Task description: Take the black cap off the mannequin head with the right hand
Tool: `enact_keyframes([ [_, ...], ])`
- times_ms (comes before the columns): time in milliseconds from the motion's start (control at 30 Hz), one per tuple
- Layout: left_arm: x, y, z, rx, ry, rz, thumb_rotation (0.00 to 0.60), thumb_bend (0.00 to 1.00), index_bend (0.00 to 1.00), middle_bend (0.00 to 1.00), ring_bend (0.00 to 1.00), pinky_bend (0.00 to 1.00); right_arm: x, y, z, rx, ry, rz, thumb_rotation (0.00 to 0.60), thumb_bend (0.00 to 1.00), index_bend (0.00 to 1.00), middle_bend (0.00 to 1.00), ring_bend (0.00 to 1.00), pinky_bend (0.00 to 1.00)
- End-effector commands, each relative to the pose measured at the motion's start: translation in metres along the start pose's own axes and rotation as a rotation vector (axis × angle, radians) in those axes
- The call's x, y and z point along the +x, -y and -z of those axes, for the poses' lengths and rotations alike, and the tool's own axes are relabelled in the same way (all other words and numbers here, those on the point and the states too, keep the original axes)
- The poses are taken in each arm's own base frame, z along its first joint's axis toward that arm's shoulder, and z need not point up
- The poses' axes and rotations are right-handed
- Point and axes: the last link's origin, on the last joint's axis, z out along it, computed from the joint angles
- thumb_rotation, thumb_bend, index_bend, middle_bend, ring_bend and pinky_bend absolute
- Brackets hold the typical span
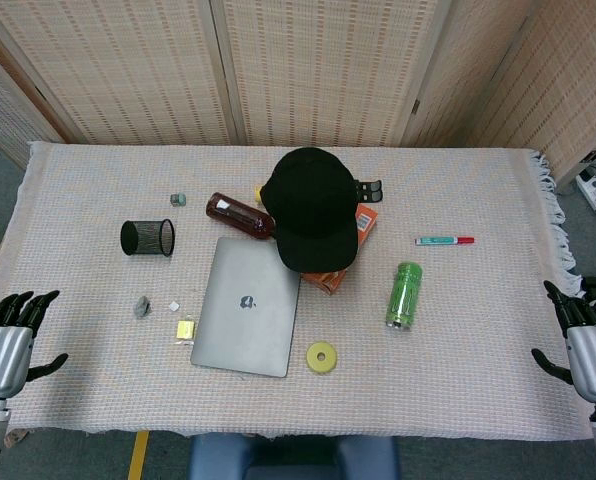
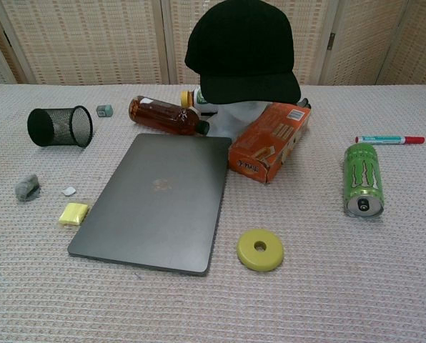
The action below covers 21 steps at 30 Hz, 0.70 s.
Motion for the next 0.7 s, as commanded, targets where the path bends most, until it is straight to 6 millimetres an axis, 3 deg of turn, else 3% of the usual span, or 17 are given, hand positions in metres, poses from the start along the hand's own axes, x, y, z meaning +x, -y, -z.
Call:
enact_keyframes([
  [33,-0.0010,-0.0001,-0.0007,-0.001,0.002,0.004,0.600,0.14,0.18,0.25,0.15,0.15,-0.0003,0.0001,0.0008,0.005,0.007,-0.002,0.600,0.13,0.07,0.23,0.21,0.28],
  [700,0.0030,0.0053,0.0072,0.004,-0.003,0.011,0.600,0.14,0.18,0.25,0.15,0.15,0.0015,0.0100,-0.0029,0.063,-0.033,-0.028,0.600,0.13,0.11,0.28,0.26,0.30],
])
